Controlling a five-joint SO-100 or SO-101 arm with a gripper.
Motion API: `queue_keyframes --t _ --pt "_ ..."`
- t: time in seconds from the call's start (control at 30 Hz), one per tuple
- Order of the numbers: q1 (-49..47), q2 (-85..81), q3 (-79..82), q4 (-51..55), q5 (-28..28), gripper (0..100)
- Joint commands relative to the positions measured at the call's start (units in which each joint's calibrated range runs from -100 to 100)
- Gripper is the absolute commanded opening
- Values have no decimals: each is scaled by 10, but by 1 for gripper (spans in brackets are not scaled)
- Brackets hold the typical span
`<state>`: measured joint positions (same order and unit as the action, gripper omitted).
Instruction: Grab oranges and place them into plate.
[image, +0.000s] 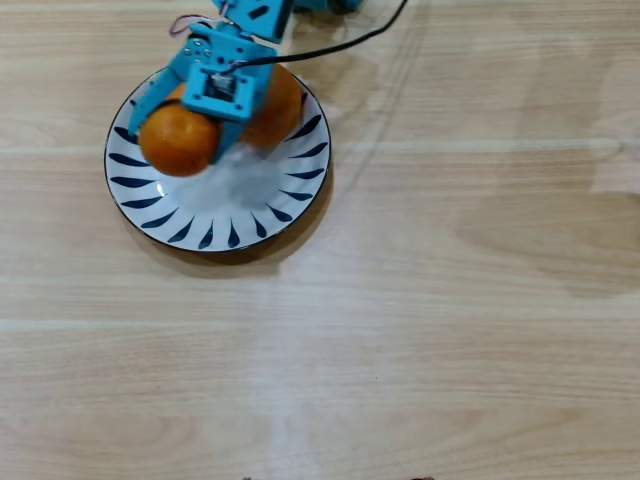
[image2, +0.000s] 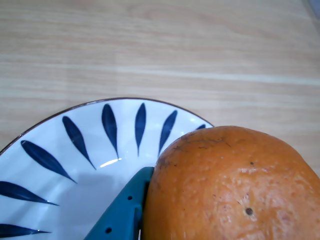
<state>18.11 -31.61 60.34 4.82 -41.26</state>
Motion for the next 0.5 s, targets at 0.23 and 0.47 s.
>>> queue_keyframes --t 0.23,0.47 --pt "-9 -28 -10 -12 3 32" --pt "-27 -29 13 -10 -2 46"
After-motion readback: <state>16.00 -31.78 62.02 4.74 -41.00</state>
